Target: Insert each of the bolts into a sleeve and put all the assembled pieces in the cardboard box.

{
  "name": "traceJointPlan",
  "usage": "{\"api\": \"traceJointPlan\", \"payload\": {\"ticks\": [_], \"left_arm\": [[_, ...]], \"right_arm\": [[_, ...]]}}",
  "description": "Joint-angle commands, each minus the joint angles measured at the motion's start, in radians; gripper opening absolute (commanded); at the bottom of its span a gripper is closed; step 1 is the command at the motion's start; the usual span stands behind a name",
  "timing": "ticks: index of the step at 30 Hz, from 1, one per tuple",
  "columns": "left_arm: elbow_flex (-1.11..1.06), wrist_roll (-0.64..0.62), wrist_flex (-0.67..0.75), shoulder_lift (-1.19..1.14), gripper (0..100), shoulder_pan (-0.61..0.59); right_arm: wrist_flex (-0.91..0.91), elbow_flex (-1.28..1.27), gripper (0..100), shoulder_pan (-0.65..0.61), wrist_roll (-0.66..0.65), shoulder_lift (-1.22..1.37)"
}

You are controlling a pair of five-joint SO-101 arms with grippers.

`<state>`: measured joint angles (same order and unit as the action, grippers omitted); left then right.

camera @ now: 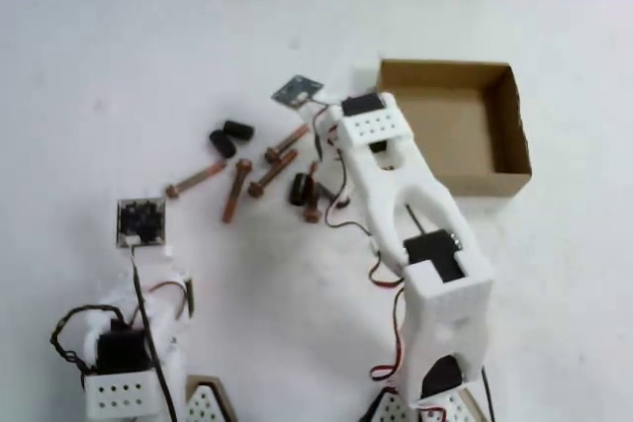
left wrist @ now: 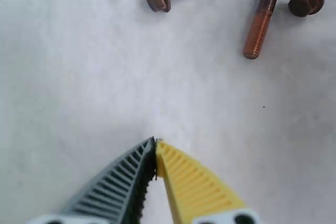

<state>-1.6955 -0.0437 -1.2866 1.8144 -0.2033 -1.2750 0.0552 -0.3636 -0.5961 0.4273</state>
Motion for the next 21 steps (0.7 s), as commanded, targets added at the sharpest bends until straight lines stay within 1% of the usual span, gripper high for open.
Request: {"api": "traceJointPlan", "payload": {"ticks": [1, 4, 12, 17, 21], "left_arm": [[0.002, -0.012, 0.003, 0.008, 2, -0.010], [0.002, -0.012, 0.003, 0.008, 2, -0.010], [0.002, -0.012, 0.003, 0.008, 2, -0.010], [0.002, -0.012, 0.003, 0.008, 2, -0.010], [0.002, -0.012, 0.003, 0.008, 2, -0.010]], "right_arm": [[0.015, 0.005, 13.1, -0.044, -0.009, 0.016], [0.015, 0.006, 13.1, -0.061, -0.009, 0.041], [0.025, 0.011, 13.1, -0.056, -0.009, 0.104], [0.033, 0.012, 13.1, -0.025, -0.009, 0.005], [0.035, 0.012, 13.1, -0.027, -0.018, -0.070]]}}
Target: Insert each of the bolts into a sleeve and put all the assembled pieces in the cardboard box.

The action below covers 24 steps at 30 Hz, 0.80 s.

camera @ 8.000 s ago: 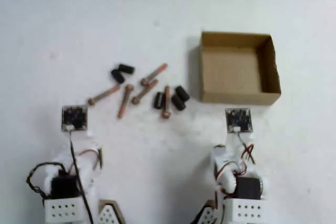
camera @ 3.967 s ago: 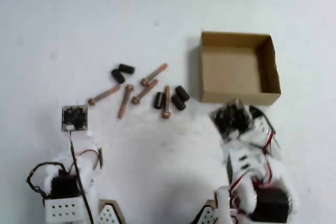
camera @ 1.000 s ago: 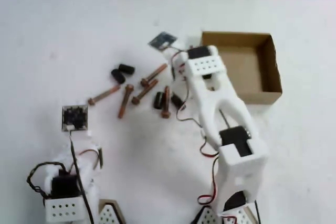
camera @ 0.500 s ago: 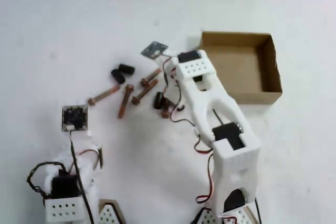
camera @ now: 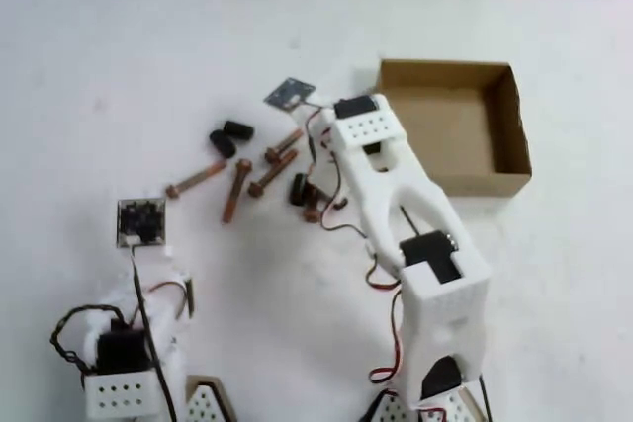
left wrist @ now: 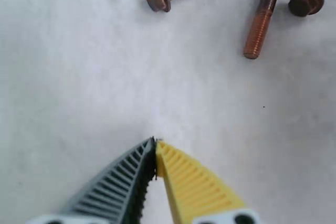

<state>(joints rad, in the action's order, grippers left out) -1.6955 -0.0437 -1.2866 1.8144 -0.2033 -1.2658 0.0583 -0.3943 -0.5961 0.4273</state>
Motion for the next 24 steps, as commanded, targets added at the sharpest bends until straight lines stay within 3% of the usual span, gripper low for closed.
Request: {"api": "traceJointPlan", "payload": {"ticks": [1, 10, 24], "left_arm": [[0.002, -0.012, 0.003, 0.008, 2, -0.010], [0.002, -0.012, 0.003, 0.008, 2, -0.010], [0.002, -0.012, 0.003, 0.008, 2, -0.010]], "right_arm": [[0.028, 0.009, 13.1, 0.004, -0.020, -0.074], [0.058, 0.132, 13.1, 0.090, -0.081, 0.019], [0.044, 0.267, 13.1, 0.099, -0.086, 0.232]]}}
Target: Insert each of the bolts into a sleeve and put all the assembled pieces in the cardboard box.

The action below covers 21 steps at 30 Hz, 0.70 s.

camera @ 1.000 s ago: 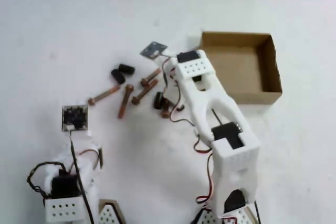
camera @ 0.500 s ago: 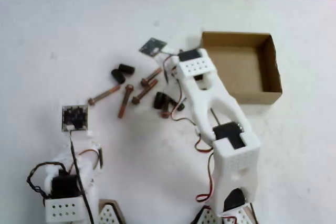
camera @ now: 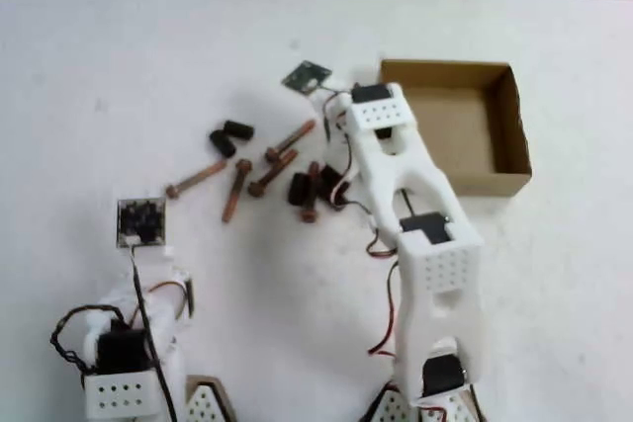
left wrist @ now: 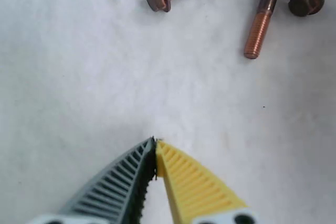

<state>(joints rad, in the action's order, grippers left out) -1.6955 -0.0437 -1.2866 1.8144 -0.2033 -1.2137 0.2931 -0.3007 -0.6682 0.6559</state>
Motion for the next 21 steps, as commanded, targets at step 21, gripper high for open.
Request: {"api": "traceJointPlan", "payload": {"ticks": [21], "left_arm": [[0.002, -0.012, 0.003, 0.008, 2, -0.010]], "right_arm": [[-0.062, 0.048, 13.1, -0.042, -0.002, -0.139]]}}
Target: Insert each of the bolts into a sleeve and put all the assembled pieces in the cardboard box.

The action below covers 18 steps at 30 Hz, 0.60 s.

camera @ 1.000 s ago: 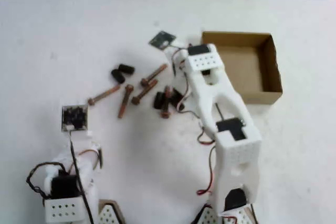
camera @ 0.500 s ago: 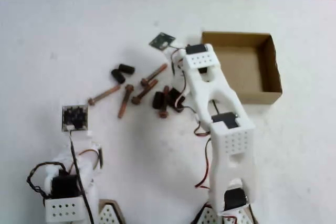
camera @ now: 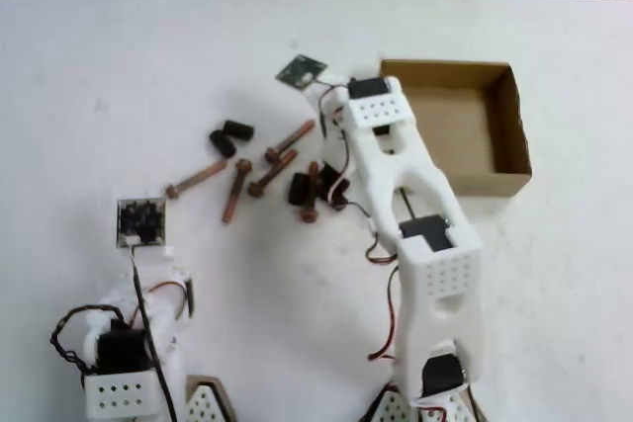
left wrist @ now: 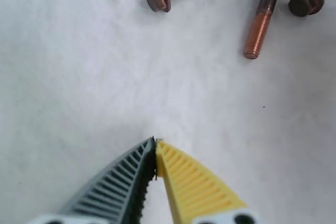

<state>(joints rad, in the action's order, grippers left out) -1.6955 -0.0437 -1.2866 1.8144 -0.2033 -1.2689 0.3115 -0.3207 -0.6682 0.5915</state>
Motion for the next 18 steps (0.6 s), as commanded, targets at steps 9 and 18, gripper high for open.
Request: {"api": "traceJointPlan", "payload": {"ticks": [9, 18], "left_arm": [[0.002, -0.012, 0.003, 0.008, 2, -0.010], [0.002, -0.012, 0.003, 0.008, 2, -0.010]], "right_arm": [[-0.001, 0.029, 13.1, -0.022, -0.002, -0.073], [-0.024, 0.054, 13.2, -0.022, -0.002, -0.074]]}}
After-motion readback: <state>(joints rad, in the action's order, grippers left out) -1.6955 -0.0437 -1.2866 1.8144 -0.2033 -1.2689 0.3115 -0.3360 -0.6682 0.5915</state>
